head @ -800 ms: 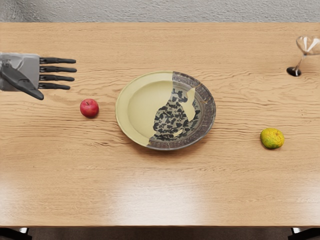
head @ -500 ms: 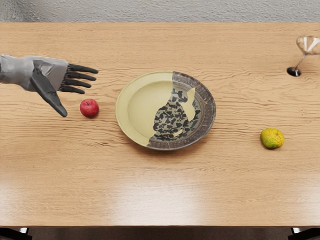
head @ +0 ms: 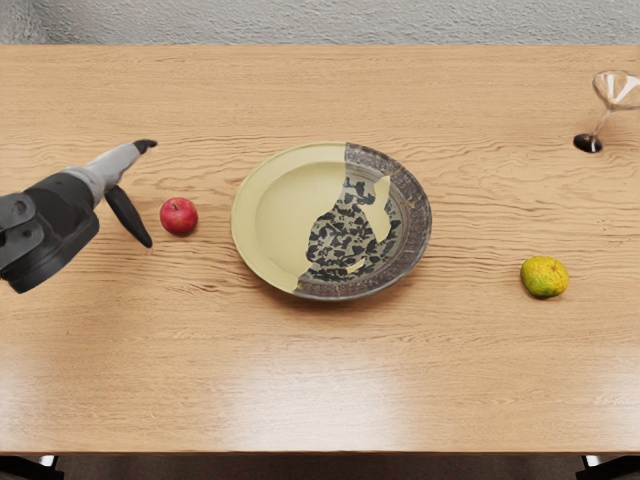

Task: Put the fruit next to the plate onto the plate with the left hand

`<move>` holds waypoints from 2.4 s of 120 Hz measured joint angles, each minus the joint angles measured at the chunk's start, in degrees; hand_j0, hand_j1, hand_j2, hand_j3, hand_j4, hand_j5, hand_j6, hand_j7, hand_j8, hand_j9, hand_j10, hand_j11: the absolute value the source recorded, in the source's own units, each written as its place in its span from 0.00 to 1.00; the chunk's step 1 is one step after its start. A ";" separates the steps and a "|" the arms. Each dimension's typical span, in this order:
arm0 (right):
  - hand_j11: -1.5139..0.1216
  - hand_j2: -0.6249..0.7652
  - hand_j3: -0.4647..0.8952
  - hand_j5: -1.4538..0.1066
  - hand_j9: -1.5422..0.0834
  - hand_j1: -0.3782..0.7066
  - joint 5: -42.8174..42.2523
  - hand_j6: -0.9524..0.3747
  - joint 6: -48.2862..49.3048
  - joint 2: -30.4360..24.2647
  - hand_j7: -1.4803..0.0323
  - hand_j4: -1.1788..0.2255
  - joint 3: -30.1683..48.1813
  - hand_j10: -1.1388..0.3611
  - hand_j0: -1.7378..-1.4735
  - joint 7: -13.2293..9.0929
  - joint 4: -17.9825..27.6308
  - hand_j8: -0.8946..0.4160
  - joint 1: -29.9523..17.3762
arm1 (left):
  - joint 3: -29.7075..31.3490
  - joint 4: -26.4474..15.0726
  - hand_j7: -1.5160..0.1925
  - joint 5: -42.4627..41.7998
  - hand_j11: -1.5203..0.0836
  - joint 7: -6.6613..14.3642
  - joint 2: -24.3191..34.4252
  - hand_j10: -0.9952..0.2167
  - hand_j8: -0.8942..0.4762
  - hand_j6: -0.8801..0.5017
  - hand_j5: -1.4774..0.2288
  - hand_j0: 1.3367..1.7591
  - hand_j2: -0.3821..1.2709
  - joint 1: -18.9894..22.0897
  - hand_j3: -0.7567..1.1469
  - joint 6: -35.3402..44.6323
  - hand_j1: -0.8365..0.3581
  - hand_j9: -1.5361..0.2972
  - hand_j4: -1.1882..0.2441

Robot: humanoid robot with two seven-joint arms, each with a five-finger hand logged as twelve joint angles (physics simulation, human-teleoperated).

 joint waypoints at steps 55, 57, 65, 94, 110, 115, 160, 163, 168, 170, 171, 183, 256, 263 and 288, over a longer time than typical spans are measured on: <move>0.93 0.45 0.34 0.93 0.95 0.03 -0.02 0.72 0.00 0.00 0.98 0.84 -0.07 0.76 0.30 0.05 -0.06 0.68 0.00 | 1.65 0.14 0.71 2.62 0.76 0.00 -4.80 0.62 0.48 0.46 0.68 0.76 0.26 1.91 0.40 2.95 0.76 0.67 0.66; 0.93 0.45 0.34 0.93 0.95 0.03 -0.02 0.72 0.00 0.00 0.98 0.84 -0.08 0.76 0.30 0.05 -0.05 0.68 0.00 | 1.66 0.25 0.70 2.64 0.75 0.00 -4.88 0.62 0.47 0.46 0.68 0.76 0.26 2.05 0.40 2.97 0.75 0.66 0.66; 0.93 0.45 0.34 0.93 0.95 0.03 -0.02 0.72 0.00 0.00 0.98 0.84 -0.15 0.76 0.30 0.05 -0.03 0.68 0.00 | 1.71 1.24 0.68 2.74 0.73 0.00 -6.20 0.59 0.45 0.44 0.66 0.76 0.27 2.26 0.40 3.10 0.72 0.64 0.64; 0.93 0.45 0.34 0.93 0.95 0.03 -0.02 0.72 0.00 0.00 0.98 0.84 -0.24 0.76 0.30 0.07 0.00 0.68 0.21 | 1.79 5.11 0.64 4.31 0.68 0.00 -7.67 0.55 0.41 0.40 0.62 0.76 0.27 3.07 0.40 6.77 0.67 0.61 0.60; 0.93 0.45 0.34 0.93 0.95 0.03 -0.02 0.72 0.00 0.00 0.98 0.84 -0.28 0.76 0.30 0.07 0.01 0.68 0.27 | 2.78 5.64 0.62 4.55 0.66 0.00 -8.54 0.52 0.39 0.38 0.59 0.76 0.28 2.90 0.40 7.38 0.64 0.59 0.58; 0.93 0.45 0.34 0.93 0.95 0.03 -0.02 0.72 0.00 0.00 0.98 0.84 -0.30 0.76 0.30 0.08 -0.02 0.68 0.27 | 3.15 5.79 0.61 4.58 0.65 0.00 -8.55 0.52 0.38 0.37 0.59 0.76 0.28 2.96 0.40 7.55 0.63 0.58 0.57; 0.93 0.45 0.34 0.93 0.95 0.03 -0.02 0.72 0.00 0.00 0.98 0.84 -0.41 0.76 0.30 0.07 -0.06 0.68 0.34 | 4.13 8.39 0.55 4.64 0.59 0.00 -11.31 0.46 0.33 0.32 0.53 0.76 0.29 2.82 0.40 7.88 0.55 0.53 0.52; 0.93 0.45 0.34 0.93 0.95 0.03 -0.02 0.72 0.00 0.00 0.98 0.84 -0.41 0.76 0.30 0.08 -0.06 0.68 0.35 | 4.18 8.44 0.55 4.64 0.59 0.00 -11.35 0.45 0.33 0.31 0.53 0.76 0.29 2.81 0.40 7.89 0.55 0.52 0.52; 0.93 0.45 0.34 0.93 0.95 0.03 -0.02 0.72 0.00 0.00 0.98 0.84 -0.41 0.76 0.30 0.08 -0.07 0.68 0.35 | 4.23 8.49 0.55 4.64 0.59 0.00 -11.36 0.45 0.32 0.31 0.53 0.76 0.29 2.74 0.40 7.89 0.55 0.52 0.52; 0.93 0.45 0.34 0.93 0.95 0.03 -0.02 0.72 0.00 0.00 0.98 0.84 -0.40 0.76 0.30 0.08 -0.07 0.68 0.35 | 4.25 8.50 0.55 4.64 0.58 0.00 -11.36 0.45 0.32 0.31 0.52 0.76 0.29 2.69 0.40 7.89 0.54 0.52 0.51; 0.93 0.45 0.34 0.93 0.95 0.03 -0.02 0.72 0.00 0.00 0.98 0.84 -0.40 0.76 0.30 0.08 -0.07 0.68 0.35 | 4.26 8.51 0.54 4.64 0.58 0.00 -11.40 0.45 0.32 0.31 0.52 0.76 0.29 2.66 0.40 7.89 0.54 0.52 0.51; 0.93 0.45 0.34 0.93 0.95 0.03 -0.02 0.72 0.00 0.00 0.98 0.84 -0.42 0.76 0.30 0.09 -0.07 0.68 0.35 | 4.31 8.53 0.52 4.64 0.56 0.00 -11.42 0.42 0.30 0.29 0.50 0.76 0.30 2.70 0.40 7.89 0.52 0.50 0.49; 0.93 0.45 0.34 0.93 0.95 0.03 -0.02 0.72 0.00 0.00 0.98 0.84 -0.46 0.76 0.30 0.09 -0.08 0.68 0.35 | 4.22 8.54 0.38 4.16 0.40 0.01 -11.37 0.28 0.32 0.31 0.37 0.75 0.43 2.68 0.40 7.80 0.48 0.36 0.39; 0.93 0.45 0.34 0.93 0.95 0.03 -0.02 0.72 0.00 0.00 0.98 0.84 -0.47 0.76 0.30 0.09 -0.08 0.68 0.35 | 4.22 8.45 0.37 3.85 0.39 0.02 -11.36 0.27 0.33 0.33 0.35 0.75 0.44 2.46 0.40 7.76 0.47 0.35 0.40; 0.93 0.45 0.34 0.93 0.95 0.03 -0.02 0.72 0.00 0.00 0.98 0.84 -0.44 0.76 0.30 0.09 -0.08 0.68 0.37 | 3.59 6.16 0.33 3.39 0.36 0.04 -11.09 0.26 0.36 0.35 0.30 0.75 0.45 -1.16 0.40 7.69 0.45 0.32 0.43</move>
